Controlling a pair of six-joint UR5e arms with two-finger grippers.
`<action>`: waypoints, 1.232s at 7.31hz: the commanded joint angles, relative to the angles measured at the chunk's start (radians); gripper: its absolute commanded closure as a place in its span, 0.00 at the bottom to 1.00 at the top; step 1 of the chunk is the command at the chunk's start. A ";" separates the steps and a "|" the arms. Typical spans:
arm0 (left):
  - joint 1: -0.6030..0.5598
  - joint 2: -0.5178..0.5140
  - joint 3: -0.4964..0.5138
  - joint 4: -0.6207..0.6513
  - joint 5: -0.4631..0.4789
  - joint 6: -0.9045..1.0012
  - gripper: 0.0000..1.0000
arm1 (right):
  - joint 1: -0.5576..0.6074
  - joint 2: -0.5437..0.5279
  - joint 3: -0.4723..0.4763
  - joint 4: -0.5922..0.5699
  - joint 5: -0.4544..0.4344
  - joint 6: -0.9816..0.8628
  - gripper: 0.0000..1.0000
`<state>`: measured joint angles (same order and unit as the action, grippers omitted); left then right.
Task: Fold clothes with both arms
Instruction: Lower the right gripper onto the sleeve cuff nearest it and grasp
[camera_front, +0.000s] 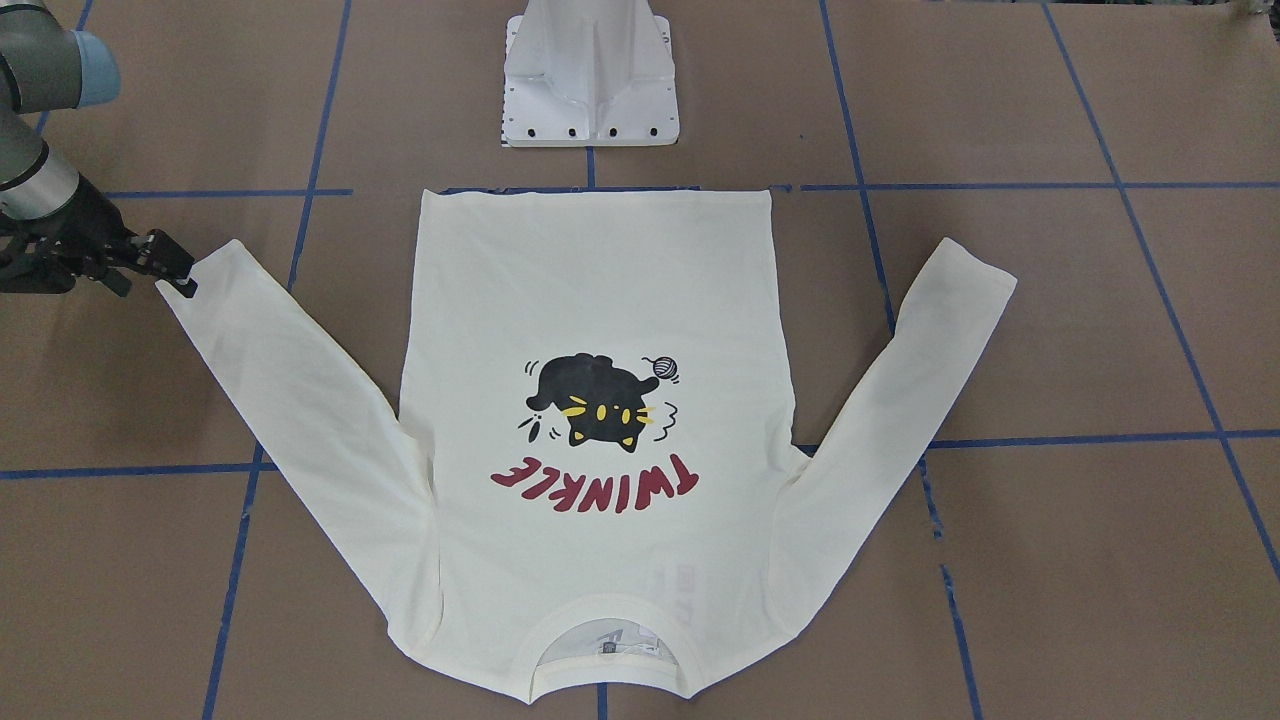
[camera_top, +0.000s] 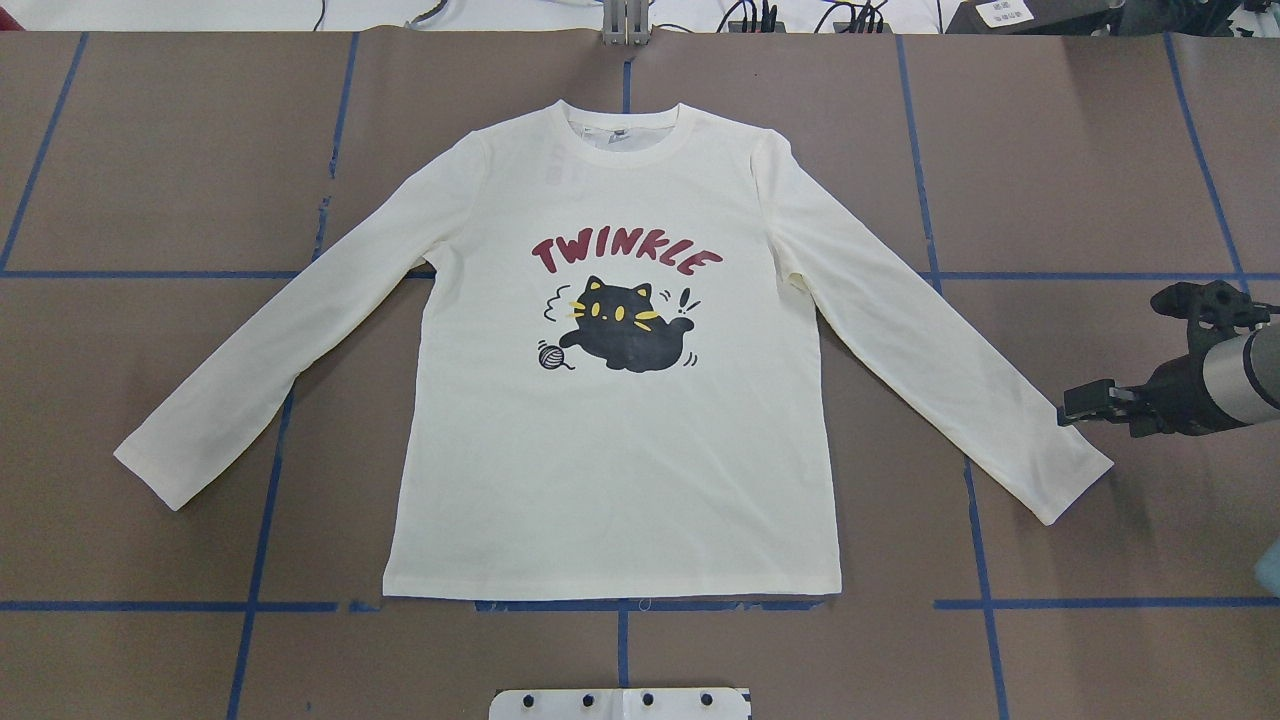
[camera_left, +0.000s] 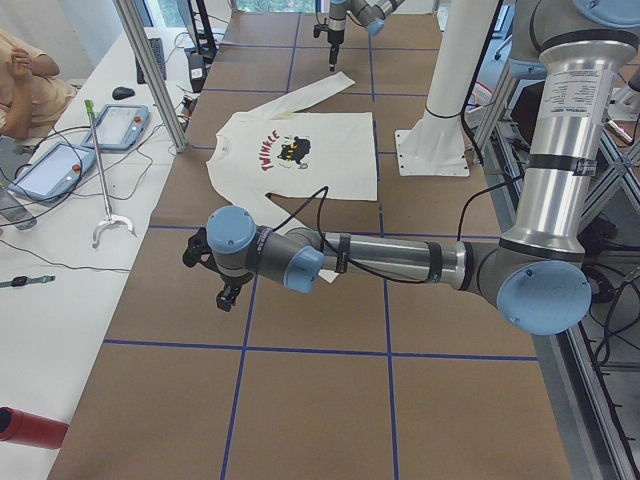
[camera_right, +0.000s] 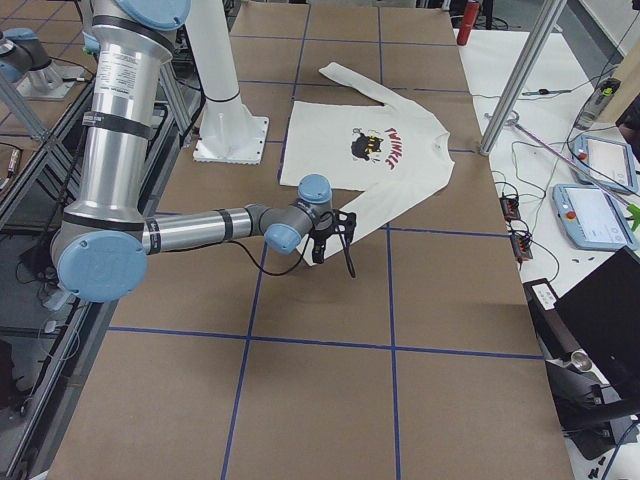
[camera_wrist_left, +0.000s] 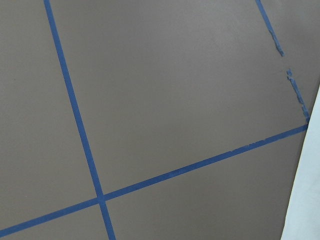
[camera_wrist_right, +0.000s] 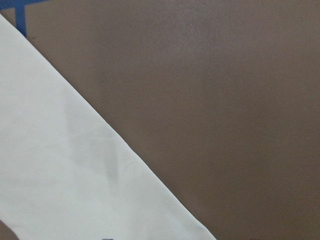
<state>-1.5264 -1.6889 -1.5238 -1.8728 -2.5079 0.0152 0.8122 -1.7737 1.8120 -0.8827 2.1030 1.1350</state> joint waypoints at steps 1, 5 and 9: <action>0.000 0.000 -0.001 -0.002 0.000 0.000 0.00 | -0.031 -0.010 -0.032 0.010 -0.003 0.029 0.11; -0.001 0.003 -0.004 -0.002 0.000 0.000 0.00 | -0.036 -0.033 -0.039 0.013 0.003 0.032 0.51; -0.001 0.017 -0.021 -0.002 0.000 0.000 0.00 | -0.045 -0.035 -0.049 0.014 0.005 0.032 0.51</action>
<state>-1.5278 -1.6748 -1.5413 -1.8745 -2.5081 0.0153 0.7707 -1.8094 1.7695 -0.8693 2.1084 1.1673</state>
